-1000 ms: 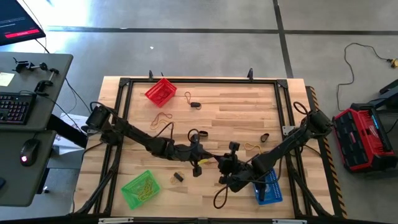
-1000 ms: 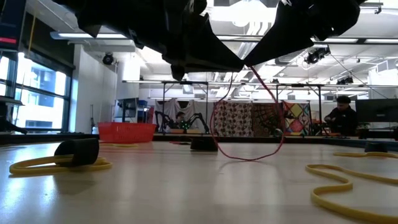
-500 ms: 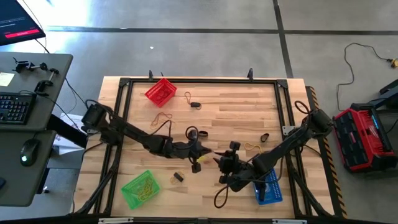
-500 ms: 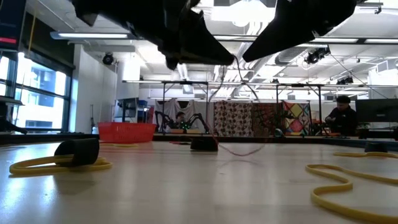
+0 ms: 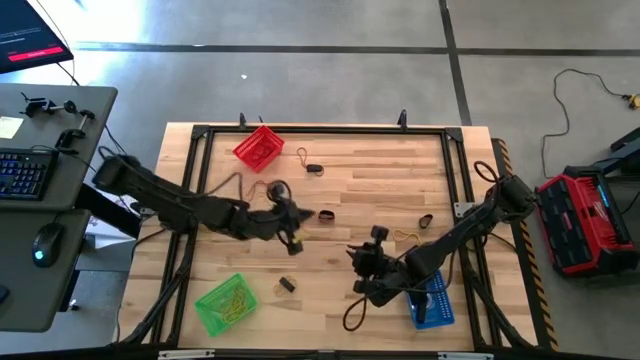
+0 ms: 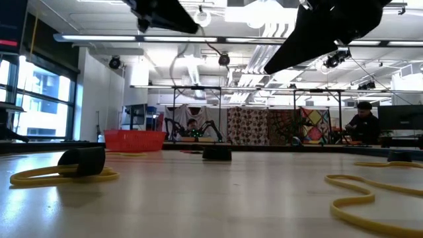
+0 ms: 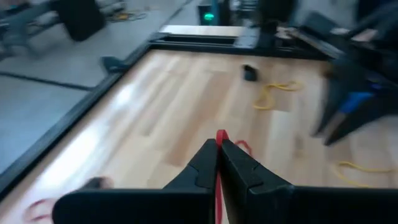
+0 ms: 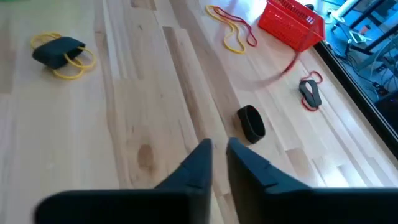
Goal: Sort rubber bands into baskets
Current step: Put the red rubber band into the red basket, then put the black rubber band into the blue basket
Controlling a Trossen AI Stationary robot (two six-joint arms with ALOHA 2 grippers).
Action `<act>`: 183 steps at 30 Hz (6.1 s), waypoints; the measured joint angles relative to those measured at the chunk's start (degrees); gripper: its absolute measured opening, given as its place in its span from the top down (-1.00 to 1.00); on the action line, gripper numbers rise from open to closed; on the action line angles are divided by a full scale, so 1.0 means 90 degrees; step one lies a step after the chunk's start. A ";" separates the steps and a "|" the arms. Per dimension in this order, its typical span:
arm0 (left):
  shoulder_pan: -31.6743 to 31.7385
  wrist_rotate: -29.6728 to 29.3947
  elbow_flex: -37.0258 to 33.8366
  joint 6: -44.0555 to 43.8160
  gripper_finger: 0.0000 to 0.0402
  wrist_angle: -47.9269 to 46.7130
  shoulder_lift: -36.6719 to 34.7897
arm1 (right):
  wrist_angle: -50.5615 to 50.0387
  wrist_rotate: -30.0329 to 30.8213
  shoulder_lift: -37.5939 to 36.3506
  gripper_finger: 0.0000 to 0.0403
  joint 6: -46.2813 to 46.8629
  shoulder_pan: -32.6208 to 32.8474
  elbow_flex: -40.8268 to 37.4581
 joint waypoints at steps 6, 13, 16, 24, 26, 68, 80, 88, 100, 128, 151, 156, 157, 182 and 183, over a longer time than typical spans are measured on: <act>0.0217 -0.0919 0.0002 -0.0627 1.00 -0.1573 -0.1043 | 0.0004 -0.0012 0.0000 0.95 -0.0005 -0.0005 0.0000; 0.0907 -0.1602 0.0002 -0.1258 1.00 -0.3334 -0.1857 | 0.0044 0.0015 0.0000 0.99 -0.0006 -0.0096 0.0000; 0.1343 -0.1604 0.0002 -0.1260 1.00 -0.3725 -0.1944 | 0.0045 0.0014 0.0000 0.99 -0.0012 -0.0141 0.0001; 0.2577 -0.1332 -0.0247 -0.0827 1.00 -0.4009 -0.1943 | 0.0049 0.0014 0.0000 1.00 0.0010 -0.0209 0.0000; 0.2896 -0.1184 -0.0372 -0.0794 1.00 -0.3980 -0.1945 | 0.0049 0.0014 0.0000 1.00 0.0012 -0.0209 0.0000; 0.6262 0.2008 -0.1004 0.1364 1.00 -0.1714 -0.0111 | 0.0052 0.0013 0.0002 1.00 -0.0007 -0.0296 0.0000; 0.6638 0.2737 -0.1003 0.1613 0.91 -0.1731 0.0280 | 0.0073 -0.0153 0.0002 1.00 -0.0007 -0.0446 0.0000; 0.6528 0.2396 -0.1001 0.1630 0.60 -0.1730 0.0119 | 0.0073 -0.0243 0.0004 1.00 -0.0007 -0.0544 0.0000; 0.6534 0.2269 -0.0998 0.1924 0.48 -0.1795 -0.0138 | 0.0083 -0.0279 0.0005 1.00 -0.0007 -0.0544 0.0000; 0.3522 0.2101 -0.2102 0.1535 1.00 0.1922 -0.1243 | 0.0095 -0.0335 0.0005 1.00 -0.0007 -0.0544 0.0000; 0.0941 0.2080 -0.3525 0.1660 1.00 0.5008 -0.1239 | 0.0430 -0.0993 0.0007 1.00 -0.0012 -0.1000 -0.0002; 0.0710 0.2076 -0.3667 0.1554 1.00 0.5236 -0.1239 | 0.0465 -0.1356 0.0007 1.00 -0.0193 -0.1252 -0.0002; 0.0668 0.2076 -0.3678 0.1531 1.00 0.5226 -0.1239 | 0.0490 -0.1435 0.0007 1.00 -0.0204 -0.1304 -0.0002; 0.0304 0.2135 -0.3708 0.1605 1.00 0.5112 -0.1212 | 0.1232 -0.2636 0.0857 0.20 -0.1366 -0.2799 -0.0005; 0.0304 0.2135 -0.3708 0.1607 1.00 0.5114 -0.1212 | 0.1232 -0.2735 0.0857 0.17 -0.1445 -0.2892 -0.0005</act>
